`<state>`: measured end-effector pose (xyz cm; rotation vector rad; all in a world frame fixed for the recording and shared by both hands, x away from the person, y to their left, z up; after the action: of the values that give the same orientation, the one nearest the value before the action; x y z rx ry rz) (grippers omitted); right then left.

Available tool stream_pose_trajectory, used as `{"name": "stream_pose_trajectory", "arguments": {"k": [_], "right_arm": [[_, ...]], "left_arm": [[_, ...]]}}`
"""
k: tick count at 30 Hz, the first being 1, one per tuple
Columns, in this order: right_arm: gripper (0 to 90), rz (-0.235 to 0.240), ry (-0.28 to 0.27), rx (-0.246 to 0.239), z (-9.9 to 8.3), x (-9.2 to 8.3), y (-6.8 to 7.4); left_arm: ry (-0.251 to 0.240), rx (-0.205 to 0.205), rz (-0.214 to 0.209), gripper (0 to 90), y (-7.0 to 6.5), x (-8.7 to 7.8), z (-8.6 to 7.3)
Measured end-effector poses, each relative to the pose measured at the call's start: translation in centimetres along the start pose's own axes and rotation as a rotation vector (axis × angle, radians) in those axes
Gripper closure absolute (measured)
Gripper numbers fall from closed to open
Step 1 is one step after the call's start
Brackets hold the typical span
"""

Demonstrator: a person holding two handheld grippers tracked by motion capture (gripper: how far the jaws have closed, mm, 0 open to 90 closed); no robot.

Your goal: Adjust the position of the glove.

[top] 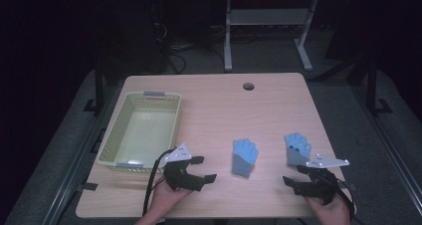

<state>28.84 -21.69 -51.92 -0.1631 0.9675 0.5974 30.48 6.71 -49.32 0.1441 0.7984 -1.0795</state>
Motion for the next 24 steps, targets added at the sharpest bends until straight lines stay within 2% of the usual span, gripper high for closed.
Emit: {"name": "stream_pose_trajectory", "arguments": {"k": [4,10,14,24], "right_arm": [[29.3,0.001,-0.011,-0.003,0.4,-0.3,-0.2],[28.2,0.0,-0.01,-0.021,1.3,-0.6,-0.2],[28.0,0.003,-0.019,-0.016,2.0,-1.0,-0.2],[27.6,-0.006,0.004,-0.034,4.5,-1.3,-1.4]], "left_arm": [[-0.006,-0.009,0.0,17.4,0.1,-0.1,0.0],[0.007,0.009,0.006,17.4,-0.1,0.3,-0.2],[-0.008,-0.002,0.002,17.4,0.0,0.0,-0.1],[-0.004,0.015,0.01,17.3,0.0,0.1,-0.2]]}}
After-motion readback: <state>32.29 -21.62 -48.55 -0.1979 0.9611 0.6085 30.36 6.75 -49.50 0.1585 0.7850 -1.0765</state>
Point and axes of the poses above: each handheld gripper's, and its own axes: x roughly forward along the jaws, z roughly out of its top, y roughly to its left, the point moved 10 cm from there along x, roughly forward along the jaws, and after that the axes turned 11 degrees about y, right-handed, at the moved point
